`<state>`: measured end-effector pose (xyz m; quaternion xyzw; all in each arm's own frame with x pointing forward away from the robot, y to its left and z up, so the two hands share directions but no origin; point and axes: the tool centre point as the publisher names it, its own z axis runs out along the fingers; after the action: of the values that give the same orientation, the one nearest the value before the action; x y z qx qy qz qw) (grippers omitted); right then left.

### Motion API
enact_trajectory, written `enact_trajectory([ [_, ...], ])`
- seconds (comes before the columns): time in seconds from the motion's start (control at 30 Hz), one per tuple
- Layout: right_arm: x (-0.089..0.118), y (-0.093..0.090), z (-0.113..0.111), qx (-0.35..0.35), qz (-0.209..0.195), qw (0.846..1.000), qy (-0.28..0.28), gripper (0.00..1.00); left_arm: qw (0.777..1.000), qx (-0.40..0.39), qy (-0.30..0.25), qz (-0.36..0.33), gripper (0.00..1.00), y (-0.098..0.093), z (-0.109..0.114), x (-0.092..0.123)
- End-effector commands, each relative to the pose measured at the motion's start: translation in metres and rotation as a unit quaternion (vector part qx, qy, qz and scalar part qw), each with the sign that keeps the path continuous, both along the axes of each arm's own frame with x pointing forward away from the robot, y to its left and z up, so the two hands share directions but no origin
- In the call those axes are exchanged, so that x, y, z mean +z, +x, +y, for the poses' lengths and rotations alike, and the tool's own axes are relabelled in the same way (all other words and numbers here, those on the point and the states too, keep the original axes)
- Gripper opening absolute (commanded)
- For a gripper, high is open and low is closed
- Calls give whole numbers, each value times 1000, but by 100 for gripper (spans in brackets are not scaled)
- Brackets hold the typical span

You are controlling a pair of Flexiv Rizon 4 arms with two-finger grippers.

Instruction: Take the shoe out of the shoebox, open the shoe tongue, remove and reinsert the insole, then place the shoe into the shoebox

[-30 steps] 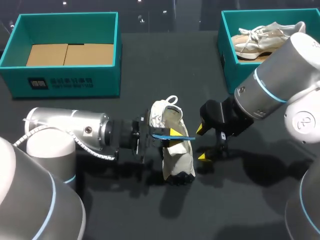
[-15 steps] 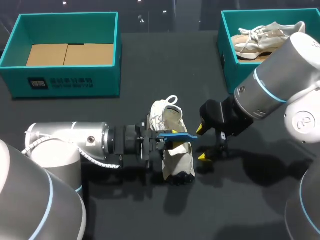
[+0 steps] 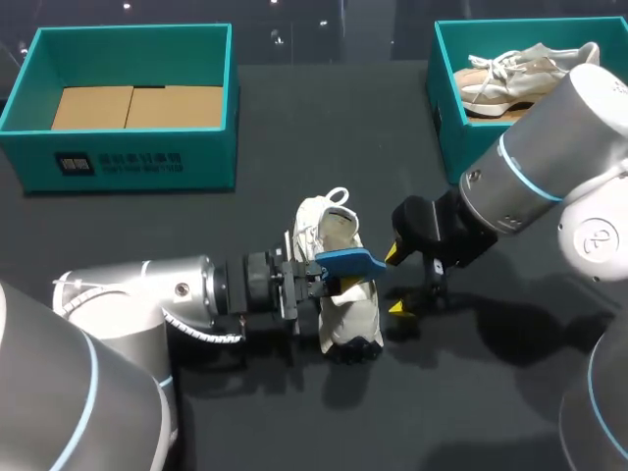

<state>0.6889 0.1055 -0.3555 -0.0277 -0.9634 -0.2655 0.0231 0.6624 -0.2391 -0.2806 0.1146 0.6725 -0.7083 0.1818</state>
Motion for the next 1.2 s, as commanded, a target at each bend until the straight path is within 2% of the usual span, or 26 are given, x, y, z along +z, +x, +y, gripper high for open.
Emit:
enact_trajectory([
  [0.03, -1, 0, 0, 0, 0, 1000, 0, 100, 1000, 16, -5, 1, 0, 1, -4, -4],
  [0.8, -1, 0, 0, 0, 0, 1000, 0, 100, 998, 57, 5, -12, 0, 22, 5, -39],
  [1.2, -1, 0, 0, 0, 0, 1000, 0, 100, 998, 63, 28, 1, 0, 40, 5, -65],
])
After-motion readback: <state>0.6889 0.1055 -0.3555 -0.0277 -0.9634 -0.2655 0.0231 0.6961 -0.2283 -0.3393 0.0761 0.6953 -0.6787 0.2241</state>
